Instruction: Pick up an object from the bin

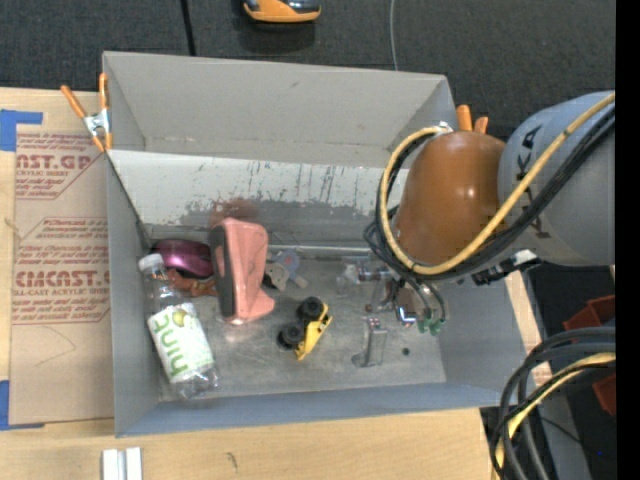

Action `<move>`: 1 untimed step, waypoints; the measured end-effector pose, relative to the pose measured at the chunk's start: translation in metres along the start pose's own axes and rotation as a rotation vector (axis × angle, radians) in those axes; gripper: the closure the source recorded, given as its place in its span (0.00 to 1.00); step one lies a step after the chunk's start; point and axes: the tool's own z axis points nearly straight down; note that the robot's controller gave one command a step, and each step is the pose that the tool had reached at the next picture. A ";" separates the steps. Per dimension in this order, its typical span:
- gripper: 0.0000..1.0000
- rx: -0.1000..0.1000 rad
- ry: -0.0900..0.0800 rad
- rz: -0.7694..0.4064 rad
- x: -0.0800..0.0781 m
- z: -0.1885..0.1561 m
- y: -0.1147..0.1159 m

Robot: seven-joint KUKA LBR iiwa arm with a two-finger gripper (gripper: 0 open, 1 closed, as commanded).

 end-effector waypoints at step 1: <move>0.00 0.000 -0.007 0.000 -0.002 -0.004 0.000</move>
Offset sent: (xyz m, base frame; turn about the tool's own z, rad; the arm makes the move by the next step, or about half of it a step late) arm 0.0519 0.0340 -0.0823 -0.0895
